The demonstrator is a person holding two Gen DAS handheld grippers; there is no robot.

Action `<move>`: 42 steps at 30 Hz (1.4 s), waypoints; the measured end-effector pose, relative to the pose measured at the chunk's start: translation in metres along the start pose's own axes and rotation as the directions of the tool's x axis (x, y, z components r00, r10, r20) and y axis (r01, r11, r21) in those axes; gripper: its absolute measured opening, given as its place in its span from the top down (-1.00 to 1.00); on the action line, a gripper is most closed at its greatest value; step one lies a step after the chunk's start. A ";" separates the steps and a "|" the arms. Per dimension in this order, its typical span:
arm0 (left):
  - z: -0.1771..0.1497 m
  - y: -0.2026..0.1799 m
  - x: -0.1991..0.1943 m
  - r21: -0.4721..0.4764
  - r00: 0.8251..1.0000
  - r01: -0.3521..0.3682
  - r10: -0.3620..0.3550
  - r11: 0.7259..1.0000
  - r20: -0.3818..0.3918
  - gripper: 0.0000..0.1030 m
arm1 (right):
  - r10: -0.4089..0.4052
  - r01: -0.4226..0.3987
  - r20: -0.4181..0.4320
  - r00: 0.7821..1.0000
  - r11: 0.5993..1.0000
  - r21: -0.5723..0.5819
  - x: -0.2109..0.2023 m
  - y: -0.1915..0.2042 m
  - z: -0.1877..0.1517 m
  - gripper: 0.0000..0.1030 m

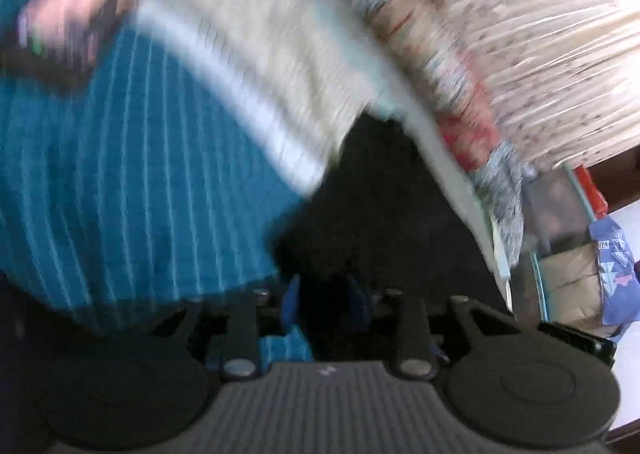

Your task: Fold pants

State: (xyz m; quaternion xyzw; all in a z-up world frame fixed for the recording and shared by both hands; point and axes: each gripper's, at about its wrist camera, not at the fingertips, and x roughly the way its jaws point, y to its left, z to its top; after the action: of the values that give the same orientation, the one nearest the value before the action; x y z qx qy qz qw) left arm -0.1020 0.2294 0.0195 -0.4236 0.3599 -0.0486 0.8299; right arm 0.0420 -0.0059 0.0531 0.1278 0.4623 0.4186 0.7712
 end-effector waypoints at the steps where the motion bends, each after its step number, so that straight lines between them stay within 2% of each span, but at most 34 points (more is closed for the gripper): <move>1: 0.006 -0.006 -0.011 0.041 0.999 -0.005 0.003 0.999 0.049 0.21 | -0.010 0.010 0.038 0.999 1.000 -0.002 -0.012 -0.002 0.003 0.28; 3: 0.020 -0.016 -0.021 0.086 0.995 -0.005 -0.003 0.996 0.097 0.17 | -0.045 0.044 0.107 0.993 0.999 0.014 -0.033 -0.009 0.006 0.27; 5: 0.042 -0.025 -0.019 0.123 0.994 -0.015 0.001 0.992 0.112 0.17 | -0.089 0.082 0.161 0.983 0.995 0.053 -0.047 -0.021 0.007 0.27; 8: 0.070 -0.047 0.008 0.215 0.994 -0.028 0.004 0.976 0.112 0.05 | -0.164 0.139 0.196 0.967 0.981 0.136 -0.059 -0.043 0.009 0.27; 11: 0.093 -0.072 0.053 0.334 0.991 -0.102 0.066 0.937 0.118 0.00 | -0.184 0.144 0.197 0.963 0.970 0.198 -0.061 -0.060 0.008 0.27; 15: 0.112 -0.096 0.119 0.445 0.986 -0.162 0.125 0.881 0.111 -0.04 | -0.205 0.168 0.161 0.965 0.961 0.219 -0.051 -0.069 0.006 0.27; 18: 0.112 -0.110 0.155 0.507 0.985 -0.172 0.138 0.844 0.106 -0.30 | -0.209 0.173 0.130 0.969 0.955 0.241 -0.050 -0.080 -0.002 0.27; 20: 0.109 -0.122 0.180 0.555 0.983 -0.182 0.151 0.812 0.101 -0.57 | -0.220 0.187 0.106 0.970 0.949 0.254 -0.050 -0.085 -0.005 0.27; 21: 0.106 -0.126 0.191 0.580 0.983 -0.183 0.157 0.794 0.097 -0.57 | -0.222 0.191 0.095 0.970 0.946 0.263 -0.053 -0.088 -0.008 0.27; 22: 0.101 -0.132 0.203 0.610 0.982 -0.187 0.168 0.770 0.089 -0.51 | -0.225 0.194 0.085 0.971 0.941 0.276 -0.054 -0.093 -0.010 0.27; 23: 0.097 -0.136 0.212 0.631 0.980 -0.191 0.181 0.751 0.081 -0.04 | -0.226 0.195 0.079 0.971 0.938 0.288 -0.052 -0.096 -0.010 0.27; 25: 0.082 -0.143 0.233 0.702 0.959 -0.249 0.269 0.667 0.085 0.76 | -0.219 0.186 0.076 0.973 0.933 0.309 -0.049 -0.101 -0.010 0.29; 27: 0.076 -0.146 0.233 0.720 0.944 -0.315 0.283 0.618 0.170 0.79 | -0.212 0.177 0.079 0.974 0.932 0.316 -0.051 -0.103 -0.011 0.32; 28: 0.078 -0.148 0.226 0.708 0.924 -0.380 0.279 0.595 0.261 0.80 | -0.212 0.177 0.080 0.974 0.932 0.316 -0.051 -0.103 -0.011 0.33; 29: 0.083 -0.146 0.222 0.683 0.899 -0.438 0.293 0.584 0.326 0.81 | -0.211 0.175 0.081 0.974 0.932 0.319 -0.051 -0.103 -0.012 0.35; 30: 0.091 -0.142 0.223 0.651 0.882 -0.472 0.317 0.595 0.350 0.82 | -0.209 0.172 0.082 0.974 0.930 0.325 -0.051 -0.104 -0.012 0.35; 31: 0.100 -0.135 0.226 0.612 0.877 -0.480 0.347 0.628 0.332 0.82 | -0.208 0.170 0.082 0.975 0.928 0.332 -0.050 -0.104 -0.012 0.36; 32: 0.104 -0.131 0.227 0.596 0.878 -0.478 0.360 0.646 0.314 0.82 | -0.207 0.168 0.082 0.975 0.926 0.338 -0.050 -0.105 -0.012 0.36; 33: 0.103 -0.133 0.228 0.604 0.877 -0.480 0.362 0.636 0.316 0.81 | -0.207 0.168 0.082 0.975 0.926 0.337 -0.050 -0.105 -0.012 0.36; 35: 0.090 -0.145 0.226 0.659 0.874 -0.484 0.354 0.576 0.332 0.69 | -0.212 0.176 0.079 0.974 0.928 0.327 -0.050 -0.102 -0.011 0.35; 36: 0.085 -0.151 0.222 0.681 0.880 -0.473 0.341 0.559 0.331 0.67 | -0.213 0.177 0.080 0.974 0.931 0.319 -0.052 -0.101 -0.011 0.31; 37: 0.080 -0.156 0.214 0.695 0.890 -0.454 0.320 0.558 0.325 0.58 | -0.215 0.178 0.088 0.973 0.934 0.311 -0.055 -0.099 -0.011 0.31; 40: 0.075 -0.163 0.184 0.689 0.916 -0.399 0.232 0.606 0.326 0.30 | -0.218 0.167 0.143 0.965 0.938 0.303 -0.070 -0.094 -0.006 0.27; 42: 0.074 -0.164 0.170 0.687 0.923 -0.380 0.206 0.619 0.324 0.26 | -0.242 0.181 0.174 0.955 0.934 0.307 -0.084 -0.096 -0.003 0.27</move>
State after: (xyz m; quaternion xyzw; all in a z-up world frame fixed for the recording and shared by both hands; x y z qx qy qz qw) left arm 0.1072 0.1087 0.0746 0.0109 0.2823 -0.0075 0.9592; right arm 0.0715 -0.1294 0.0464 0.2313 0.4458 0.2451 0.8293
